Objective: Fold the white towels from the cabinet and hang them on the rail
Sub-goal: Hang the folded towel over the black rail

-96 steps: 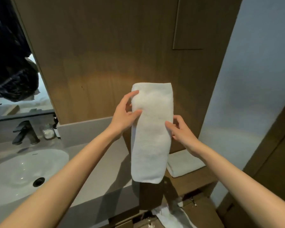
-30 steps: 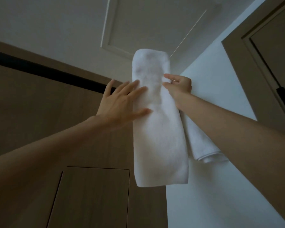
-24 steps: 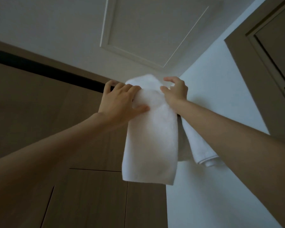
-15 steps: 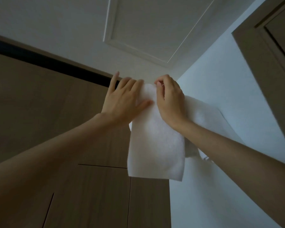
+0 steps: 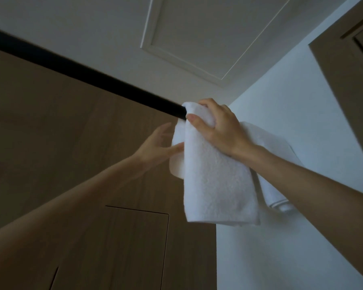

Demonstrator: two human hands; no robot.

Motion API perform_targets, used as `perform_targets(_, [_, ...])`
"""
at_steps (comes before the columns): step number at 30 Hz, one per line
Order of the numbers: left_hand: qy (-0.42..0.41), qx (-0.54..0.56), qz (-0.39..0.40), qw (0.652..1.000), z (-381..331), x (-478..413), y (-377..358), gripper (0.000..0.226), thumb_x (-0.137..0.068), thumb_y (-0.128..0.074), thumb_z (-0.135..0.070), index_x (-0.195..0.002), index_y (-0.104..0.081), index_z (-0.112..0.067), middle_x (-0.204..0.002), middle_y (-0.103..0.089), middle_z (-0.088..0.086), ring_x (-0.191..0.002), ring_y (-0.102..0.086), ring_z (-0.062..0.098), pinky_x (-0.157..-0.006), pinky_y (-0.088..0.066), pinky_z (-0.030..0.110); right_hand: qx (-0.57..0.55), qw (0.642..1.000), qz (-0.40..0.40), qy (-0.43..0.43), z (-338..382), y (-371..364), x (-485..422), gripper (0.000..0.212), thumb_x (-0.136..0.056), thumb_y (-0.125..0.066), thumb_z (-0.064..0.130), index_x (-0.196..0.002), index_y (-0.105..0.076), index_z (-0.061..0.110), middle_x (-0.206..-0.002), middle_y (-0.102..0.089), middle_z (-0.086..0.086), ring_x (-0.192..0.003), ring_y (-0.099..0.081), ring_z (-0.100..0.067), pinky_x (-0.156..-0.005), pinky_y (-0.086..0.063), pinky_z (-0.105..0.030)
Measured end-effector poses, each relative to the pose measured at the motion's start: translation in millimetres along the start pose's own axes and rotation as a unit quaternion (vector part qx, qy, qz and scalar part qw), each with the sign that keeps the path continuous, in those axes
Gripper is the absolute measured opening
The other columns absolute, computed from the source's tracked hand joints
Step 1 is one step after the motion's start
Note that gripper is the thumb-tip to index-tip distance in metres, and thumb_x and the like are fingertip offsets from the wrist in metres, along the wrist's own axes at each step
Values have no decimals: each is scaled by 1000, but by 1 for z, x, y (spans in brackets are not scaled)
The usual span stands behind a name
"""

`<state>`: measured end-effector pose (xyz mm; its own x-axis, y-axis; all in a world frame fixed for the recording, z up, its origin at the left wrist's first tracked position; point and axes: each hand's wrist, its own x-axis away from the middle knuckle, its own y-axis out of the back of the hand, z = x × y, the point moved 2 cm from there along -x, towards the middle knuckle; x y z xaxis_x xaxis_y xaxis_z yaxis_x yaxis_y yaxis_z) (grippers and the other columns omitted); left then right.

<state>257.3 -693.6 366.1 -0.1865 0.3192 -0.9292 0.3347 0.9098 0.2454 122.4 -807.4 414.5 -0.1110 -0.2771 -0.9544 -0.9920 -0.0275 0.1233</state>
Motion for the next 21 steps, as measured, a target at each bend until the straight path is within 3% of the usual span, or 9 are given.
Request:
perform_targets(4, [20, -1, 9, 1000, 3, 2, -15, 57, -83, -70, -23, -135, -45, -18, -115, -59, -5, -89, -57, 2, -65, -45, 14, -5, 1000, 13, -16, 0, -1, -1, 64, -81, -43, 69, -127, -49, 25, -120, -55, 9, -110, -49, -13, -98, -44, -43])
perform_targets(6, [13, -4, -8, 1000, 4, 10, -14, 54, -81, -72, -18, -130, -48, -17, -103, -58, -11, -87, -57, 3, -66, -48, 16, 2, 1000, 20, -17, 1, -1, 0, 62, -82, -43, 66, -131, -47, 27, -126, -55, 8, -114, -49, -15, -100, -42, -45])
perform_targets(8, [3, -3, -12, 1000, 4, 19, -10, 57, -80, -74, -17, -130, -48, -19, -109, -59, -8, -96, -60, 9, -76, -52, 24, 20, 999, 37, -10, 1, -1, 2, 63, -84, -40, 64, -141, -39, 36, -138, -50, 8, -124, -45, -17, -107, -35, -42])
perform_targets(12, [-12, -26, -13, 1000, -2, 35, -4, 60, -79, -76, -18, -132, -48, -21, -114, -61, -7, -101, -61, 10, -83, -55, 30, 84, 993, 80, 8, 6, -1, 21, 66, -87, -33, 60, -146, -2, 57, -160, -14, 8, -147, -13, -20, -118, -5, -47])
perform_targets(14, [-11, -35, -7, 999, -4, 44, -5, 64, -77, -78, -16, -133, -48, -20, -114, -61, -7, -102, -61, 11, -84, -56, 31, 98, 991, 89, -6, 10, -3, 33, 66, -89, -31, 60, -145, 5, 57, -162, 3, 11, -149, 3, -20, -118, 5, -49])
perform_targets(17, [0, -29, -3, 1000, -7, 53, -8, 73, -70, -83, -15, -133, -47, -22, -115, -62, -8, -103, -62, 12, -86, -56, 38, 102, 992, 68, -17, 16, -7, 45, 66, -91, -26, 63, -148, 6, 52, -162, 11, 11, -149, 10, -21, -118, 8, -50])
perform_targets(19, [-12, -19, -10, 1000, -11, 63, -12, 76, -67, -84, -12, -133, -47, -22, -112, -63, -10, -100, -63, 9, -84, -56, 32, 109, 993, 47, -23, 17, -10, 45, 64, -92, -22, 65, -149, 6, 50, -162, 10, 9, -149, 9, -22, -118, 8, -53])
perform_targets(21, [-43, -58, 18, 997, -9, 83, -27, 66, -69, -76, 5, -128, -51, -13, -89, -67, -8, -80, -65, 5, -71, -55, 21, 107, 993, 31, -30, 19, -13, 44, 63, -93, -19, 65, -149, 4, 50, -163, 7, 8, -149, 7, -23, -118, 6, -55])
